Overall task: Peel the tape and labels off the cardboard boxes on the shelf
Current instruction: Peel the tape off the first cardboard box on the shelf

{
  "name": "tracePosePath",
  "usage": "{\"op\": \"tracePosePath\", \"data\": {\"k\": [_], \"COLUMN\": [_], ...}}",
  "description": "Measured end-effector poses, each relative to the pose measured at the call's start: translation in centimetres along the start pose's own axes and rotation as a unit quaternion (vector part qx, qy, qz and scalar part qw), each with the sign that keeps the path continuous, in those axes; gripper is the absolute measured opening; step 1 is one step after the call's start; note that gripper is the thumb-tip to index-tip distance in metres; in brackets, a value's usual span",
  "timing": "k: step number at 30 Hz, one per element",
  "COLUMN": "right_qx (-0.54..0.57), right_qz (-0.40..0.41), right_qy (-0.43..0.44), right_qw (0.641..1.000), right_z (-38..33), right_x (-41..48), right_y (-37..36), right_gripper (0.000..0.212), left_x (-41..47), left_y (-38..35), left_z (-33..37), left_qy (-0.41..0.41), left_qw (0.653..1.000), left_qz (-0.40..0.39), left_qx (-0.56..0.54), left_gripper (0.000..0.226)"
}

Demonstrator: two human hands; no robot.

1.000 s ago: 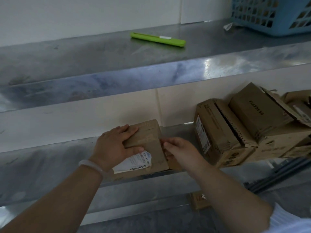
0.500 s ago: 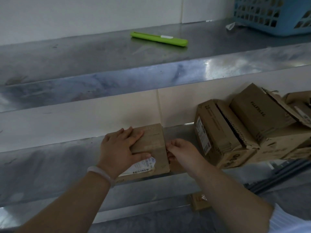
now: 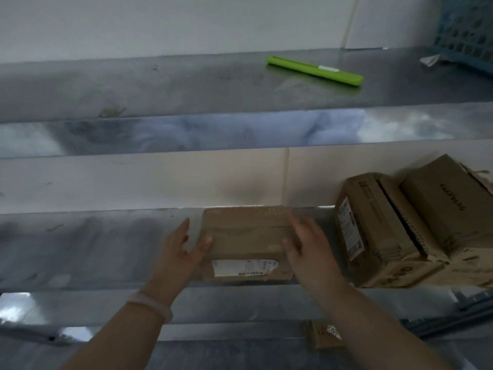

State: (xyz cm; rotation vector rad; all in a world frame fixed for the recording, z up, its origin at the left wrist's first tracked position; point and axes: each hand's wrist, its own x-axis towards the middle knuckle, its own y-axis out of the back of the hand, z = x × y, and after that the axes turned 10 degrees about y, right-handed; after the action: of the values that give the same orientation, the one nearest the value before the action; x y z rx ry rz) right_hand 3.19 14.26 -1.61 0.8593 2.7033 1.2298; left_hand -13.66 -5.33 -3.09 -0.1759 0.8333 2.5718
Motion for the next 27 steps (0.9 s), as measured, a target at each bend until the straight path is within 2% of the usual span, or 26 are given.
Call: {"op": "tracePosePath", "data": {"k": [1, 3, 5, 7, 10, 12, 14, 21, 27], "right_qx": [-0.064, -0.134, -0.147, -0.145, -0.212, -0.266, -0.279, -0.304, -0.320], "right_qz": [0.000, -0.035, -0.097, -0.132, -0.178, -0.164, -0.159, -0.155, -0.145], "right_qy": [0.044, 0.134, 0.178, 0.187, 0.194, 0.221, 0.221, 0.219, 0.220], "right_qw": [0.997, 0.981, 0.968, 0.963, 0.941, 0.924, 0.921, 0.914, 0.910], "right_z": [-0.5, -1.7, -3.1, -4.2, -4.7, -4.3, -4.0, -3.9, -3.9], "right_x": [0.0, 0.3, 0.8, 1.6, 2.4, 2.4, 2.3, 2.4, 2.4], "right_y": [0.0, 0.1, -0.4, -1.4, -3.1, -3.8, -4.0, -4.4, -4.6], "right_gripper": [0.059, 0.068, 0.070, 0.063, 0.074, 0.077, 0.071, 0.070, 0.070], "left_x": [-0.5, -1.4, -1.9, -1.9, -1.9, -1.8, -1.7, -1.2, -0.7], "left_y": [0.0, 0.0, -0.2, -0.6, -0.6, -0.2, 0.4, 1.8, 2.0], "left_z": [-0.2, 0.0, 0.6, 1.4, 1.6, 1.0, 0.4, 0.4, 1.1], "left_qy": [0.038, 0.038, 0.014, 0.005, 0.025, 0.042, 0.056, 0.145, 0.163], "left_qw": [0.996, 0.988, 0.990, 0.992, 0.987, 0.985, 0.980, 0.941, 0.942], "left_qz": [-0.055, -0.093, -0.069, -0.044, -0.040, -0.043, -0.057, -0.151, -0.180], "left_qx": [-0.062, -0.113, -0.122, -0.114, -0.152, -0.162, -0.184, -0.267, -0.231], "left_gripper": [0.081, 0.060, 0.035, 0.021, 0.025, 0.018, 0.012, 0.019, 0.028]}}
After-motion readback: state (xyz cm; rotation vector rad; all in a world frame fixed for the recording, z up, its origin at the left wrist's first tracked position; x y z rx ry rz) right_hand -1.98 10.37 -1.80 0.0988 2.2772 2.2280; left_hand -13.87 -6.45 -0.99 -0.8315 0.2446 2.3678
